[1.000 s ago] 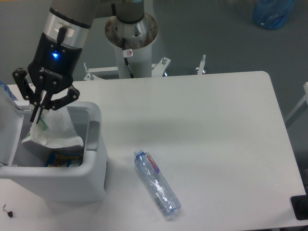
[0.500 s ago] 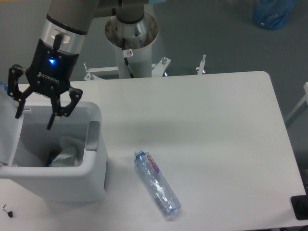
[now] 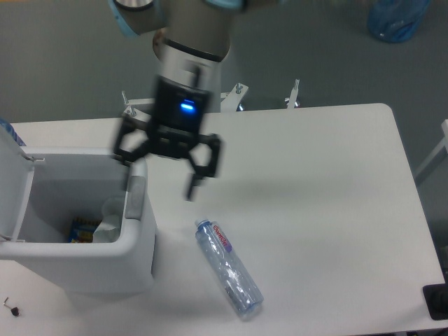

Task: Place the trash in the trash can
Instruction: 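Move the gripper back and lower it onto the water bottle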

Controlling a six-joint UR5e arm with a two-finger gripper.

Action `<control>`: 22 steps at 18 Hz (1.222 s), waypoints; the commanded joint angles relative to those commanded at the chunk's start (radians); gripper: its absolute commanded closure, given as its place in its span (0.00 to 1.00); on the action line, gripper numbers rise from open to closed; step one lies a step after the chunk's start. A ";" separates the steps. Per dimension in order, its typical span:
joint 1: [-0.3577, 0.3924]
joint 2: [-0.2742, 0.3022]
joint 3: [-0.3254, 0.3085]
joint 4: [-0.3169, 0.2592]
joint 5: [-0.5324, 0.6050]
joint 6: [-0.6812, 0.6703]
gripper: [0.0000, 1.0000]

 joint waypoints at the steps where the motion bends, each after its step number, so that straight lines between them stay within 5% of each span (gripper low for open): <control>1: 0.017 -0.014 0.000 0.002 0.034 0.002 0.00; 9: 0.014 -0.138 0.032 0.012 0.322 0.136 0.00; 22: -0.104 -0.385 0.083 0.029 0.335 0.081 0.00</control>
